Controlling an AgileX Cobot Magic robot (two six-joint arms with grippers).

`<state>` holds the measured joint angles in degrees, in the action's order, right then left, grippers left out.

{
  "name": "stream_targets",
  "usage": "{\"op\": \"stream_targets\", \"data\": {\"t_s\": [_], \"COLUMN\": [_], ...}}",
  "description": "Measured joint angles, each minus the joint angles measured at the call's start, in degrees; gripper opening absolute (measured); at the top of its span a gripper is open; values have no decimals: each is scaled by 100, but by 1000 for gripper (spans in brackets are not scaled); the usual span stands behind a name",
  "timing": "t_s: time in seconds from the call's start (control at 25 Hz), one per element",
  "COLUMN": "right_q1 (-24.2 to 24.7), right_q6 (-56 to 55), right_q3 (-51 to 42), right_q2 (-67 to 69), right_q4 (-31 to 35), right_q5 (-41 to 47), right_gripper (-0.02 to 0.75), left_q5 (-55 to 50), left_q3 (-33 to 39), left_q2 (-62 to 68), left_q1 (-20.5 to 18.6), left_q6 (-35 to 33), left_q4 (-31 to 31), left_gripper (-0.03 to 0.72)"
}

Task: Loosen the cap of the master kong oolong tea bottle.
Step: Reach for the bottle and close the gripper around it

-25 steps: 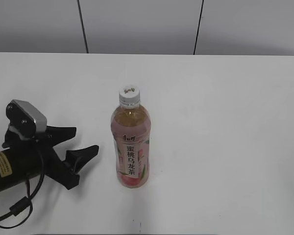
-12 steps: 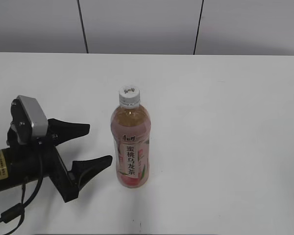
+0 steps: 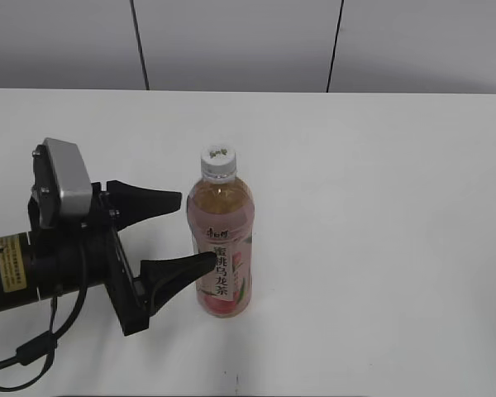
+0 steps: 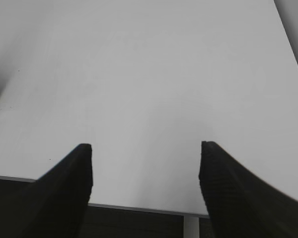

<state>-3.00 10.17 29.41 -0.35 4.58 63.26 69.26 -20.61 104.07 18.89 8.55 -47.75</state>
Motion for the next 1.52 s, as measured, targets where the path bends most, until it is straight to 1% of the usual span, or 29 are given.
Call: {"op": "stream_targets", "data": {"t_s": [0.12,0.24,0.32,0.44,0.56,0.72,0.88,1.08,1.32,1.4,1.52], "right_q1": [0,0,0,0,0,0,0,0,0,0,0], "right_q6": [0,0,0,0,0,0,0,0,0,0,0], "right_q3": [0,0,0,0,0,0,0,0,0,0,0], "right_q2": [0,0,0,0,0,0,0,0,0,0,0], "right_q4": [0,0,0,0,0,0,0,0,0,0,0], "right_q5": [0,0,0,0,0,0,0,0,0,0,0], "right_gripper": [511,511,511,511,511,511,511,511,511,511,511], "left_q5": [0,0,-7,-12,-12,-12,-12,-12,-7,-7,-19], "left_q3": [-91,-181,-289,-494,-650,-668,-668,-681,-907,-941,-958], "left_q2": [0,0,0,0,0,0,0,6,327,444,494], "left_q1": [138,182,187,193,207,212,336,629,678,678,678], "left_q6": [88,134,311,589,664,761,856,863,874,876,880], "left_q4": [15,64,64,-48,-104,-284,-362,-157,-52,-41,-41], "left_gripper": [594,594,594,594,594,594,594,594,591,580,526]}}
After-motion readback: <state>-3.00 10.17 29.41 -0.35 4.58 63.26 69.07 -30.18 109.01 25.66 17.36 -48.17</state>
